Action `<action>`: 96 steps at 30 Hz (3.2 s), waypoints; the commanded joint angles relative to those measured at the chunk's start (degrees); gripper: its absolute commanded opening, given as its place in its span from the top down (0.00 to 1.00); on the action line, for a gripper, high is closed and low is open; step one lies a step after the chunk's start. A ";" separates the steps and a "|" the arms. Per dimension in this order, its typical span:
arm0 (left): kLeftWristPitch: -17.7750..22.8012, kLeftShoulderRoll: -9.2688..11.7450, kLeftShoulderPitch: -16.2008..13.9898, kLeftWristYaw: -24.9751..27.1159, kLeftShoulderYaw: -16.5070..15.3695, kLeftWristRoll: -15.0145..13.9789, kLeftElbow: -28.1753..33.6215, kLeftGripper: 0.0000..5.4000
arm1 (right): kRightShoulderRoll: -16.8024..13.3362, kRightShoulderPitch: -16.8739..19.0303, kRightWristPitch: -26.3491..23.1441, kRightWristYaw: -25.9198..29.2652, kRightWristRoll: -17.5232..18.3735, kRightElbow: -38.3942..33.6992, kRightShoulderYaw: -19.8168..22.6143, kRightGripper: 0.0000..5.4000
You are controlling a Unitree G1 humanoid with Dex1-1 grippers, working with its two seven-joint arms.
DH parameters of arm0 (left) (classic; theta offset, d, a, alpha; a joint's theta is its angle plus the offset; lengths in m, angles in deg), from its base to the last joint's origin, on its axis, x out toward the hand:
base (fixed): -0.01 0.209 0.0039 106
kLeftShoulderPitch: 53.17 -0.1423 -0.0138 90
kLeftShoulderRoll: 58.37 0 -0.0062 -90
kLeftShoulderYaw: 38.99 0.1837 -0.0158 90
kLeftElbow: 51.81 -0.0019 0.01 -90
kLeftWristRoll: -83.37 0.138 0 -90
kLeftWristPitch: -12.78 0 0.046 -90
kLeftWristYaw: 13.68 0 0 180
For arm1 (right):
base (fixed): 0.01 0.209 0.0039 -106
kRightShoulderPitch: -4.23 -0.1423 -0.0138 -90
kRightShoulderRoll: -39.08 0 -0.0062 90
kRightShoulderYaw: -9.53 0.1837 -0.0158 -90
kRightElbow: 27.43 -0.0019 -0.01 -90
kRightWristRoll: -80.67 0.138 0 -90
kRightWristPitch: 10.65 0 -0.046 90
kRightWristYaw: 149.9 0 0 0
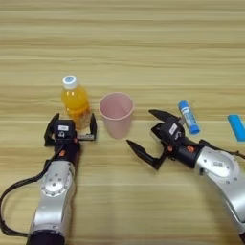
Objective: Move the objects on the table
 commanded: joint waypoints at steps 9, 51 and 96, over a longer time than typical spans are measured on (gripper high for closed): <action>0.34 -0.45 -0.51 -0.49 0.51 0.32 0.36 0.00 | 2.83 -6.38 1.26 0.49 -1.19 9.49 -1.72 0.00; 0.52 -1.02 -1.29 -0.94 1.00 0.45 0.94 0.00 | 12.00 -19.44 10.30 -1.45 -4.61 32.06 -0.87 0.00; 0.33 -1.42 -1.39 -1.05 0.97 0.57 0.72 0.00 | 14.49 -21.41 13.34 -4.98 -4.92 34.28 3.36 0.20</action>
